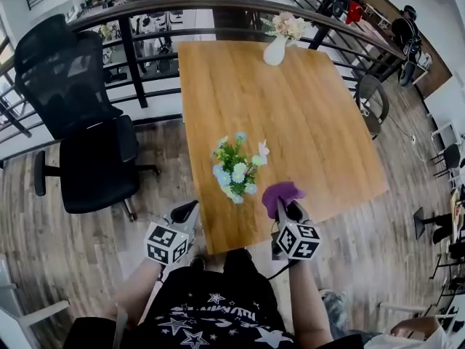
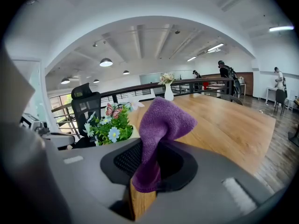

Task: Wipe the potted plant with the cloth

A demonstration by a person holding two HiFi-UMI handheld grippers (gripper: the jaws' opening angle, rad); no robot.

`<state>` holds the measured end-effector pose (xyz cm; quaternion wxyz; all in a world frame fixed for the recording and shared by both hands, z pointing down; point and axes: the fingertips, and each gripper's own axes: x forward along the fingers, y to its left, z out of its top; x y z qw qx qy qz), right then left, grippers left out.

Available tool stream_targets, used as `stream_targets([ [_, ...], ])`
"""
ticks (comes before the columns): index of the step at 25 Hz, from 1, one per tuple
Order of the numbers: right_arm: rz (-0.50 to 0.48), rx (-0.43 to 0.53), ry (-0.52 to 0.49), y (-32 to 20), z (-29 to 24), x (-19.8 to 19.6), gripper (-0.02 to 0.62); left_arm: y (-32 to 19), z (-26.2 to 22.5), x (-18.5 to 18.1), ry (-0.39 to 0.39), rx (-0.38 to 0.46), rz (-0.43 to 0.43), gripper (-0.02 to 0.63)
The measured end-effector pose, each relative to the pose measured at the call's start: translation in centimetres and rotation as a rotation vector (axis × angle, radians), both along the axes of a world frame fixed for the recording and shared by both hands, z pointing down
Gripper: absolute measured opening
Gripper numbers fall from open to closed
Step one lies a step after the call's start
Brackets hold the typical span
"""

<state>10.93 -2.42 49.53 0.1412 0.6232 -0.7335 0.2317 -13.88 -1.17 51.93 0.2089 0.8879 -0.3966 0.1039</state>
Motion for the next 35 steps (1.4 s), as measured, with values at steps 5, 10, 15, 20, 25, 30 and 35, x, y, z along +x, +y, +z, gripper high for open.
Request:
stream_targets([
  [5, -0.092, 0.001, 0.007, -3.3, 0.8, 0.1, 0.086, -0.2, 0.8, 1.9, 0.01, -0.008, 0.016, 0.146],
  [10, -0.219, -0.009, 0.04, -7.4, 1.5, 1.3, 0.084, -0.9, 2.2, 3.9, -0.117, 0.043, -0.002, 0.332],
  [15, -0.43, -0.04, 0.108, -11.4, 3.4, 1.0, 0.084, -2.2, 3.5, 5.2, -0.208, 0.075, -0.099, 0.408],
  [20, -0.627, 0.016, 0.036, -15.2, 3.6, -0.9, 0.083, -3.0, 4.8, 7.3, -0.267, 0.045, -0.128, 0.47],
  [25, -0.845, 0.057, 0.044, -17.3, 4.5, -4.1, 0.083, -3.7, 5.8, 8.6, -0.306, 0.021, -0.183, 0.474],
  [30, -1.048, 0.078, 0.084, -18.0, 5.8, -7.0, 0.083, -4.2, 6.9, 9.8, -0.331, -0.008, -0.235, 0.474],
  [35, -1.168, 0.076, 0.071, -18.4, 6.7, -8.9, 0.083, -5.1, 7.8, 10.7, -0.356, -0.019, -0.272, 0.474],
])
